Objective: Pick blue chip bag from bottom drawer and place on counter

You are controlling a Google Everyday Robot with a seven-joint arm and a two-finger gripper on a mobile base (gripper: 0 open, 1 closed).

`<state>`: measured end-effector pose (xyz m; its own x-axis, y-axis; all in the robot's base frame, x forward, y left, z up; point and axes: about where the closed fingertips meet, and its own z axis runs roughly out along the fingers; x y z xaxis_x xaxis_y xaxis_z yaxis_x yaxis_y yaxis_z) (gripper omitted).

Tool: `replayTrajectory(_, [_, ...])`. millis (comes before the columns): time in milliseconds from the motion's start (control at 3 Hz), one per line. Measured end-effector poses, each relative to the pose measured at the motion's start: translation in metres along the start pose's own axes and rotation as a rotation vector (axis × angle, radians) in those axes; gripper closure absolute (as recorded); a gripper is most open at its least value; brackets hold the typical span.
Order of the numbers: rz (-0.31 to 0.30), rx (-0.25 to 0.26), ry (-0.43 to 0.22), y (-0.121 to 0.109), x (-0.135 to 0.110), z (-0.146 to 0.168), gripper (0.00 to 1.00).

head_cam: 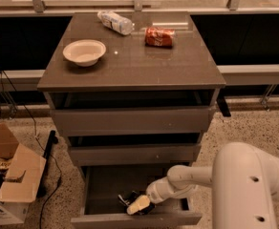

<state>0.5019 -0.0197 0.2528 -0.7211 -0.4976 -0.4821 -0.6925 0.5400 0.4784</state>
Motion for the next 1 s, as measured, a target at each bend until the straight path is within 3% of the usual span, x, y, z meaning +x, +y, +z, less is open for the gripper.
replayTrajectory(333, [0.005, -0.006, 0.060, 0.013, 0.009, 0.032, 0.00])
replayTrajectory(667, [0.006, -0.001, 0.093, 0.025, 0.012, 0.052, 0.16])
replayTrajectory(1000, [-0.023, 0.008, 0.091, 0.036, 0.003, 0.055, 0.40])
